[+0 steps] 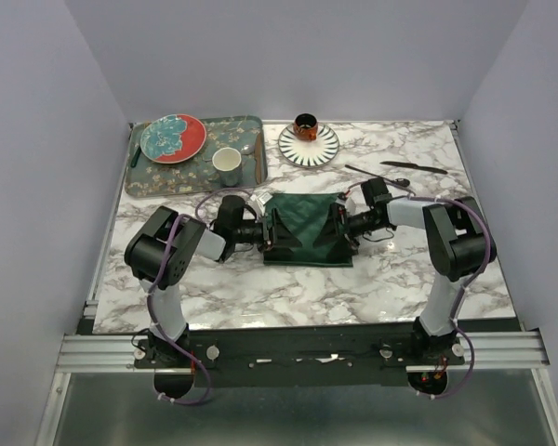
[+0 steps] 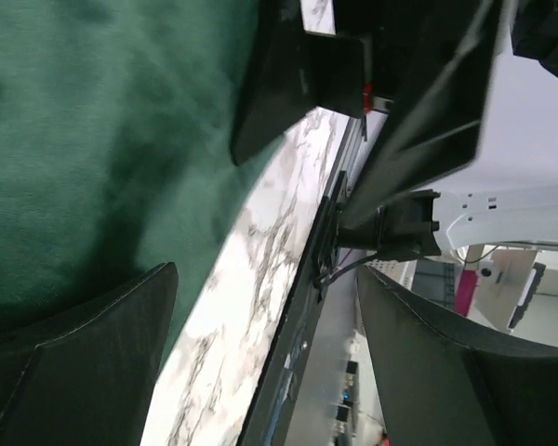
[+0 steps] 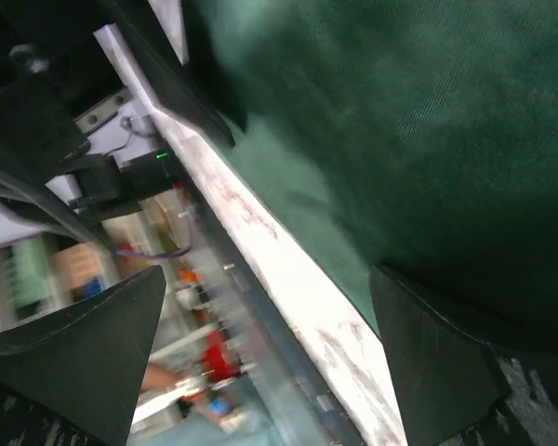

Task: Fold the napkin into a case and place the utensils inside
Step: Smooth out the lower triangle-folded napkin at the center of the board.

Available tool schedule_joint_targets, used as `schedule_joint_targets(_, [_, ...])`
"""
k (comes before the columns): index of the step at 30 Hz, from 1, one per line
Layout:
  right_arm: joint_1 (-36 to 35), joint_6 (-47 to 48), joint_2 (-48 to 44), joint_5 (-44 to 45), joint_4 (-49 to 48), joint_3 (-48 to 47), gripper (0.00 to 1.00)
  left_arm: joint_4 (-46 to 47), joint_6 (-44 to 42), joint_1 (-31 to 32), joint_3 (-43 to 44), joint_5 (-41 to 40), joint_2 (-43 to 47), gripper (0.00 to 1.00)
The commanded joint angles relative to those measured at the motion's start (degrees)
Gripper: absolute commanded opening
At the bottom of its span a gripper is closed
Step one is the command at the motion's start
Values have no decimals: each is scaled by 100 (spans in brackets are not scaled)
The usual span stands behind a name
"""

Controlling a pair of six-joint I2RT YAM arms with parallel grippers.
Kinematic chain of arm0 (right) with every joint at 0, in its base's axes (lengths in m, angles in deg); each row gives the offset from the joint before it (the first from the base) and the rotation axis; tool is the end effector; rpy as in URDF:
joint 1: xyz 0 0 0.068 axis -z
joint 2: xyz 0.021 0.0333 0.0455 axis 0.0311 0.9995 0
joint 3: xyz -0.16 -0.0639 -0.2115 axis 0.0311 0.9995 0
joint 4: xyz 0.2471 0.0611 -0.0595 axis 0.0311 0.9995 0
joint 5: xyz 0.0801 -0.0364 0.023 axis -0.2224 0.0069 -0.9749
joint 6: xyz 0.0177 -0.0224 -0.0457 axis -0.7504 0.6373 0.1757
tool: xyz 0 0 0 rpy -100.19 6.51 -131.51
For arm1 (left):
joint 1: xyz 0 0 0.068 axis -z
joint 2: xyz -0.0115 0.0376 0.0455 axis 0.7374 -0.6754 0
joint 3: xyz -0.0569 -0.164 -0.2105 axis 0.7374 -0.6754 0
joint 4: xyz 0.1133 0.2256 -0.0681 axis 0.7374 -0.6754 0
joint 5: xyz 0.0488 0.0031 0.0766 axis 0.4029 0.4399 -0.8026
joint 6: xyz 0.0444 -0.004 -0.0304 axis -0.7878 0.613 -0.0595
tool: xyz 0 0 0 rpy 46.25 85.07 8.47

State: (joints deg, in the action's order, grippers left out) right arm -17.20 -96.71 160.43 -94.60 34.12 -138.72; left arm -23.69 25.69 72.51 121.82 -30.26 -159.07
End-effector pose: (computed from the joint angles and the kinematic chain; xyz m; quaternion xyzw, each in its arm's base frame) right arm 0.3176 0.1184 0.1326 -0.0434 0.8680 0.4945 0.0073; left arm 0.2889 -0.1665 0.1267 0.0193 0.7878 -0.6065 0.1058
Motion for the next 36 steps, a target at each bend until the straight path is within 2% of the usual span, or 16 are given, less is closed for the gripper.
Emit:
schedule_joint_targets(1, [-5,-147,260,-170,-208,479,100,556,423,23,-419,12,-296,87])
schedule_joint_targets(7, [30,-6,488,-64,29,647,100,-94,256,-108,-552,-163,-516,83])
schedule_joint_targets(10, [39,275,419,-20,327,682,100,-113,291,-179,-657,-138,-464,76])
schedule_joint_targets(13, [30,591,-2,-178,468,770,100,456,501,-170,-762,64,-210,64])
schedule_joint_targets(14, [30,627,-125,-248,529,709,100,728,598,-144,-832,126,-122,56])
schedule_joint_targets(15, [39,671,-275,-431,539,656,100,1236,669,-118,-833,239,79,53])
schedule_joint_targets(17, [30,610,-662,-591,539,394,100,1390,696,-56,-763,258,308,43])
schedule_joint_targets(21, [30,286,-883,-461,321,-107,100,1311,626,-30,-491,57,468,35])
schedule_joint_targets(25, [56,109,-357,-188,170,-635,100,1171,546,-30,-78,-189,65,29])
schedule_joint_targets(28, [118,21,180,-3,91,-890,94,1022,407,-30,204,-357,-261,27])
schedule_joint_targets(29, [144,-32,303,41,56,-900,89,899,319,-30,318,-409,-323,26])
schedule_joint_targets(36, [505,-76,655,358,-32,-400,62,-970,-885,-91,424,-603,-367,24])
